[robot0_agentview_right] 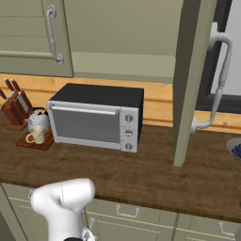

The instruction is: Pick the kettle from the counter and place it on the tray. Then pick the mug from the cabinet and place it on the tray. Then close the cabinet doors.

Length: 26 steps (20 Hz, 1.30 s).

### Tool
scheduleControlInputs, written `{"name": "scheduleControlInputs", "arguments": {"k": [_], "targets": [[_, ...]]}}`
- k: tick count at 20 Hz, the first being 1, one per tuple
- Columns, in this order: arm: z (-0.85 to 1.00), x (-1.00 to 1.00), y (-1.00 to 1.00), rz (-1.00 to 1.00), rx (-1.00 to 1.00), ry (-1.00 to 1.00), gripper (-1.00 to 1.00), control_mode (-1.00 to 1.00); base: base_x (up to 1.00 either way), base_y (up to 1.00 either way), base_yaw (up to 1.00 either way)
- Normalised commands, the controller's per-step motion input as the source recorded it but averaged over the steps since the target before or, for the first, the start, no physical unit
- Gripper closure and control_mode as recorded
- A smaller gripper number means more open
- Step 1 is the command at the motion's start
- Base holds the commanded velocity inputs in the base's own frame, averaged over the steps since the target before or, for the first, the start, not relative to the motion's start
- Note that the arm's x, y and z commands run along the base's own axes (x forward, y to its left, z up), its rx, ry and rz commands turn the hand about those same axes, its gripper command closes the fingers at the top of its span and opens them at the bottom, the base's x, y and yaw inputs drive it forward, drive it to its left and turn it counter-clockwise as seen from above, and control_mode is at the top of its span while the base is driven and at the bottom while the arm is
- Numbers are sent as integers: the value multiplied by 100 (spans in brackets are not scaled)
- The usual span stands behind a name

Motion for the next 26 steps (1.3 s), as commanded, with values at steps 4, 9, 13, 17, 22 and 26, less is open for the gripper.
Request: {"name": "scheduleControlInputs", "arguments": {"k": [4,9,13,17,22,26], "targets": [[9,37,-6,8,3,0,100,-100,0,0,0],[14,31,53,17,1,0,100,-100,0,0,0],[17,36,84,15,0,-1,100,-100,0,0,0],[32,29,74,12,0,-7,100,-100,0,0,0],[32,21,80,7,0,-9,100,-100,0,0,0],[12,20,99,1,0,-6,100,-100,0,0,0]]}}
